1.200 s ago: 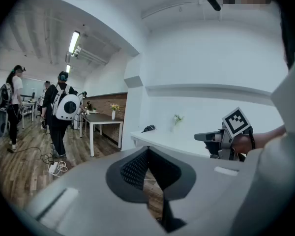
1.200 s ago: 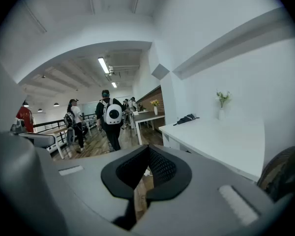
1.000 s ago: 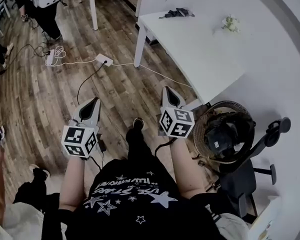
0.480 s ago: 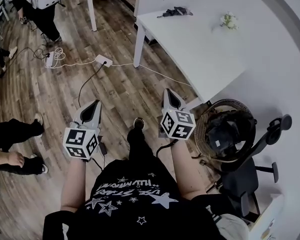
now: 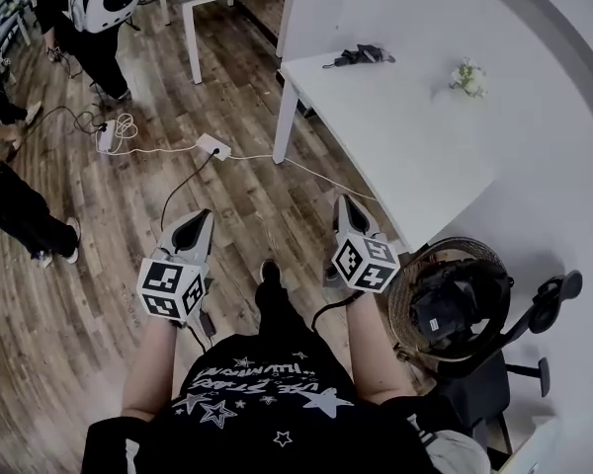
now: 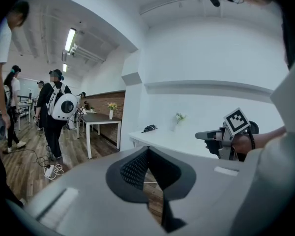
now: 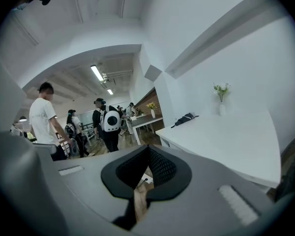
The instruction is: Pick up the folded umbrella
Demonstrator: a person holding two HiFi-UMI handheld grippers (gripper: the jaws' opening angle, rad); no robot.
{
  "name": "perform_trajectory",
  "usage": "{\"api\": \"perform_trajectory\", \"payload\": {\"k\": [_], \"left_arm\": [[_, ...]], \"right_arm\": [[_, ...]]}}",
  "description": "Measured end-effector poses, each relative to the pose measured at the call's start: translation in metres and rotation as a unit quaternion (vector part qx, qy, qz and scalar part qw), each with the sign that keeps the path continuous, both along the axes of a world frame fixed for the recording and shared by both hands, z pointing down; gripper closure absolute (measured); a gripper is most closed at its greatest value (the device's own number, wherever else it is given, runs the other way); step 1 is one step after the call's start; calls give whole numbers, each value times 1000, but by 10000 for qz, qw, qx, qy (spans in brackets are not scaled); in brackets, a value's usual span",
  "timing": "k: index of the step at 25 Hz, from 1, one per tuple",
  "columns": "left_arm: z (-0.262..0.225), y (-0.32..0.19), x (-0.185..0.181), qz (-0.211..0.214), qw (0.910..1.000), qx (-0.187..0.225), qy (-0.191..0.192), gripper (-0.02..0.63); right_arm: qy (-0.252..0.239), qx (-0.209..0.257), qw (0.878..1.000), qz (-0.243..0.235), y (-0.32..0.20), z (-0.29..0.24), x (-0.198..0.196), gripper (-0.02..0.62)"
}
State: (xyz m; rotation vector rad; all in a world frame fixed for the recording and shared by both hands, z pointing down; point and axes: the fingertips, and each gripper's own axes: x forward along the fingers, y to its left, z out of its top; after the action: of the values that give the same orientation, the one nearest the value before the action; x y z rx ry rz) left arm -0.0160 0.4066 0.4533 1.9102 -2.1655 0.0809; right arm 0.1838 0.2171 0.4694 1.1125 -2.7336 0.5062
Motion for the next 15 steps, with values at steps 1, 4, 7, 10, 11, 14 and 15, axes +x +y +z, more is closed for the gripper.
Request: {"api": "perform_trajectory", "payload": {"k": [1, 4, 7, 10, 11, 14, 15], "left_arm": [[0, -10, -5, -7, 10000, -18, -10, 603], [0, -40, -23, -38, 10000, -76, -30, 603], [-3, -74, -40, -62, 9999, -99, -54, 603], [-10, -109, -55, -27, 9999, -84, -77, 603], [-13, -120, -59, -1, 9999, -84, -89, 603], [-16, -154, -70, 50, 9999, -106, -87, 603], [-16, -165, -74, 60, 9999, -116, -78, 603]], "right_arm": [[-20, -33, 10000, 2, -11, 1, -6, 580], [-53, -82, 9999, -76, -45, 1, -28, 580], [-17, -68, 9999, -149, -77, -1, -47, 580], [2, -69, 9998, -162, -110, -5, -62, 580], [-1, -84, 9998, -165, -121, -7, -67, 580], [-180, -299, 9992, -175, -154, -10, -79, 580], [-235, -349, 9990, -175, -166, -11, -82, 580]]}}
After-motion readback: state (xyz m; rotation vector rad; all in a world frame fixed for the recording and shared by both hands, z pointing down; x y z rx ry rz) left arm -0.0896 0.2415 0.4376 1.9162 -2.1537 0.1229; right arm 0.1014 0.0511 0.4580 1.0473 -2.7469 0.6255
